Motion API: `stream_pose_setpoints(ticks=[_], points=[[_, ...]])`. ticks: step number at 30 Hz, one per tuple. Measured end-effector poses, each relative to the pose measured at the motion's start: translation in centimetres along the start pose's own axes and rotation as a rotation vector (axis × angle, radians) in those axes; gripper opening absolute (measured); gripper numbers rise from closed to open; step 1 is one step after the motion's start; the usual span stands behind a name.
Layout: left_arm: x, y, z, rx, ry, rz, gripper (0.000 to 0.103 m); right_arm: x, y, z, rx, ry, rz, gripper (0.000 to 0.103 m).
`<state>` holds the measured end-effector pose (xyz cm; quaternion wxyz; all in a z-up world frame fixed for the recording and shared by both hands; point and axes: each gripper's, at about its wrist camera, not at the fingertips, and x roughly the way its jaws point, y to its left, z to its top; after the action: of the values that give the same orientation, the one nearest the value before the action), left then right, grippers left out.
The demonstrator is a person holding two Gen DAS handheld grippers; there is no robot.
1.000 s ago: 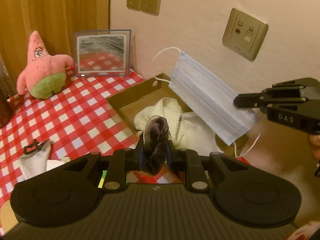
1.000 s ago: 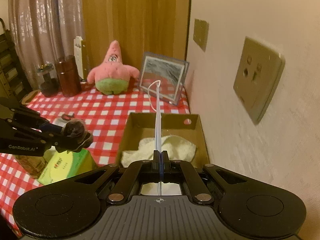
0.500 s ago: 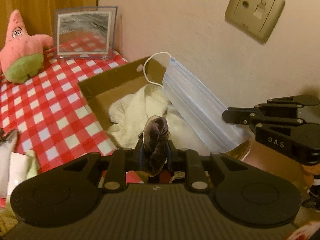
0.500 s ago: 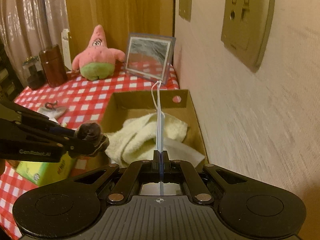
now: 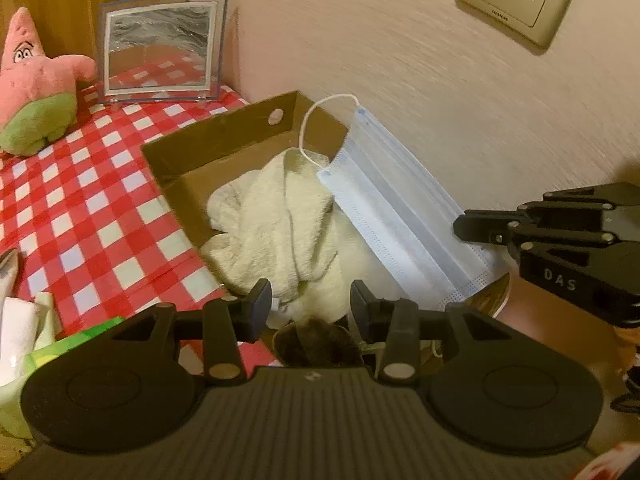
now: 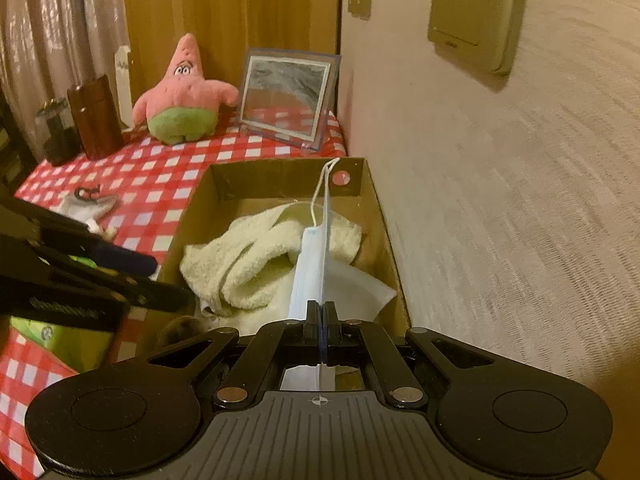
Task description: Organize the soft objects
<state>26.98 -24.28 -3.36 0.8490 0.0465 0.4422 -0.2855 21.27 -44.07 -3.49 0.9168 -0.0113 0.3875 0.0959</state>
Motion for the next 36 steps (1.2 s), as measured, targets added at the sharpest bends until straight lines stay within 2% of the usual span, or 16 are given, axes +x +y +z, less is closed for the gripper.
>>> stream_pose_setpoints(ticks=[4,13,15,16,17,19,30,36], points=[[-1.2,0.0,-0.4,0.005,-0.01,0.002,0.04,0.7,0.6,-0.5,-0.031,0.018,-0.015,0.0],[-3.5,-0.3,-1.2,0.003,-0.03,-0.011,0.041,1.3,0.0,-0.8,0.011,0.049,-0.023,0.001],[-3.9,-0.4,-1.4,0.001,-0.037,-0.014,0.042,0.9,0.1,-0.9,0.005,0.044,-0.03,0.006],[-4.2,-0.4,-1.4,-0.001,-0.041,-0.014,0.043,0.7,0.1,-0.9,0.001,0.042,-0.037,0.017],[-4.4,-0.4,-1.6,-0.004,-0.044,-0.014,0.043,0.4,0.2,-0.9,-0.001,0.035,-0.038,0.043],[-4.8,-0.4,-1.7,-0.003,-0.047,-0.013,0.043,-0.3,0.4,-1.0,0.008,0.009,-0.031,0.07],[-7.7,-0.2,-3.4,-0.024,-0.073,0.014,0.045,-3.5,2.2,-1.6,0.0,-0.01,-0.024,0.07],[-10.2,-0.3,-4.7,-0.045,-0.091,0.033,0.055,-5.4,3.3,-2.2,0.026,-0.014,-0.027,0.07]])
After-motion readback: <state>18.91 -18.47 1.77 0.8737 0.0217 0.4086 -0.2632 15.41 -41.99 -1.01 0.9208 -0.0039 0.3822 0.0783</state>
